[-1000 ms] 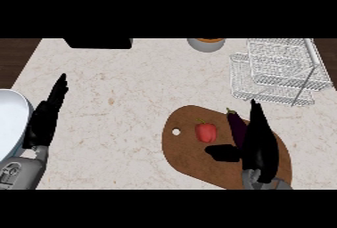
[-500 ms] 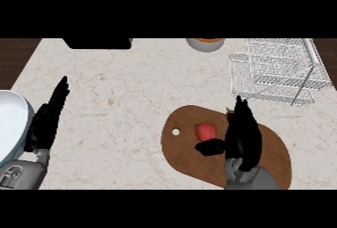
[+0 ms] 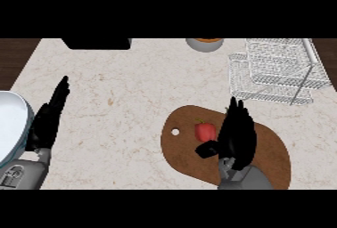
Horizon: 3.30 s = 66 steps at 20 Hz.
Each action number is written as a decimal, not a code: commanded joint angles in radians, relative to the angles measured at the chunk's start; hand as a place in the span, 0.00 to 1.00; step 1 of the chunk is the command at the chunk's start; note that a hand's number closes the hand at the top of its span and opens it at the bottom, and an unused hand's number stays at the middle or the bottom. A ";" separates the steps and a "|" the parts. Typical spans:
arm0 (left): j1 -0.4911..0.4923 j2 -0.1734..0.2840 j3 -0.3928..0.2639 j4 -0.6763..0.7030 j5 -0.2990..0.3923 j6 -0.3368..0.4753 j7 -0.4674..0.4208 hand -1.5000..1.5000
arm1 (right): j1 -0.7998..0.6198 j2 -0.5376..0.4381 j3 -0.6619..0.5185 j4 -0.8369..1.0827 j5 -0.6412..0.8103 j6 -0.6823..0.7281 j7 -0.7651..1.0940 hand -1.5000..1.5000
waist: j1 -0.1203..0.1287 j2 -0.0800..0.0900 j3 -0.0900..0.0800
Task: Pick the bell pepper from the cutting board and place it in the tiered basket
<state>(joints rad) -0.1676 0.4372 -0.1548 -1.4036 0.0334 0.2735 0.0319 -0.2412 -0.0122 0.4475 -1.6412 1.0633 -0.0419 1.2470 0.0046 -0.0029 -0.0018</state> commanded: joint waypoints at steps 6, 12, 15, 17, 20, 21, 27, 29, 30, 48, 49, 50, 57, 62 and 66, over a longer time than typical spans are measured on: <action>0.010 -0.001 -0.003 -0.060 -0.008 -0.015 0.039 0.50 | -0.058 0.012 0.013 0.069 0.001 0.005 0.240 0.00 | 0.012 0.000 0.001; 0.015 -0.002 0.023 -0.014 0.004 -0.041 -0.010 0.50 | -0.054 0.012 -0.005 0.081 -0.017 0.018 0.240 0.00 | 0.006 0.001 0.000; -0.032 0.023 0.032 -0.049 0.002 -0.046 0.077 0.50 | -0.050 0.012 0.001 0.123 -0.021 -0.038 0.240 0.00 | 0.010 0.000 0.002; 0.004 0.013 0.035 -0.025 0.001 -0.052 0.027 0.50 | -0.037 0.012 0.008 0.123 -0.034 -0.028 0.240 0.00 | 0.008 0.001 0.001; -0.030 -0.011 0.032 -0.013 -0.028 -0.018 0.048 0.50 | -0.030 0.012 0.023 0.129 -0.036 -0.046 0.240 0.00 | 0.000 0.003 0.001; 0.001 0.008 0.046 -0.017 -0.004 -0.054 0.018 0.50 | -0.024 0.012 0.023 0.171 -0.028 -0.096 0.240 0.00 | 0.007 0.004 0.002; 0.017 -0.011 0.040 -0.022 -0.015 -0.059 0.004 0.50 | -0.097 0.011 0.007 0.223 -0.122 -0.072 0.240 0.00 | 0.013 0.004 0.001; 0.005 -0.004 0.047 -0.054 -0.008 -0.064 0.042 0.50 | -0.086 0.011 -0.043 0.283 -0.116 -0.124 0.171 0.00 | 0.013 0.003 0.002; 0.008 -0.021 0.060 0.027 -0.020 -0.053 -0.037 0.50 | -0.124 0.011 -0.006 0.276 -0.144 -0.122 0.221 0.00 | 0.011 0.006 0.001; 0.041 -0.064 0.051 -0.029 -0.069 -0.055 -0.001 0.50 | -0.227 0.011 0.045 0.426 -0.284 -0.196 0.107 1.00 | 0.012 0.005 0.002; -0.018 -0.036 0.086 0.008 -0.060 -0.070 0.010 0.50 | -0.187 0.011 0.049 0.365 -0.257 -0.192 0.111 1.00 | -0.004 0.003 0.002; 0.055 -0.045 0.071 -0.049 -0.067 -0.060 -0.003 0.50 | -0.194 0.011 0.038 0.343 -0.244 -0.183 0.124 1.00 | 0.003 0.000 0.002; 0.020 -0.065 0.075 -0.058 -0.076 -0.086 0.032 0.50 | -0.379 0.012 0.177 0.460 -0.362 -0.193 -0.120 1.00 | 0.027 0.007 0.002; -0.041 -0.069 0.083 -0.028 -0.082 -0.094 0.059 0.50 | -0.499 0.012 0.174 0.462 -0.418 -0.308 -0.270 1.00 | 0.022 0.008 0.002; 0.009 -0.096 0.066 -0.006 -0.107 -0.072 0.002 0.50 | -0.640 0.012 0.097 0.375 -0.269 -0.300 -0.166 1.00 | 0.002 0.001 0.001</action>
<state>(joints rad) -0.1619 0.3659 -0.0701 -1.4250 -0.0503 0.1864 0.0458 -0.7574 -0.0038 0.5877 -1.2375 0.7309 -0.2982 1.0045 0.0188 0.0011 -0.0002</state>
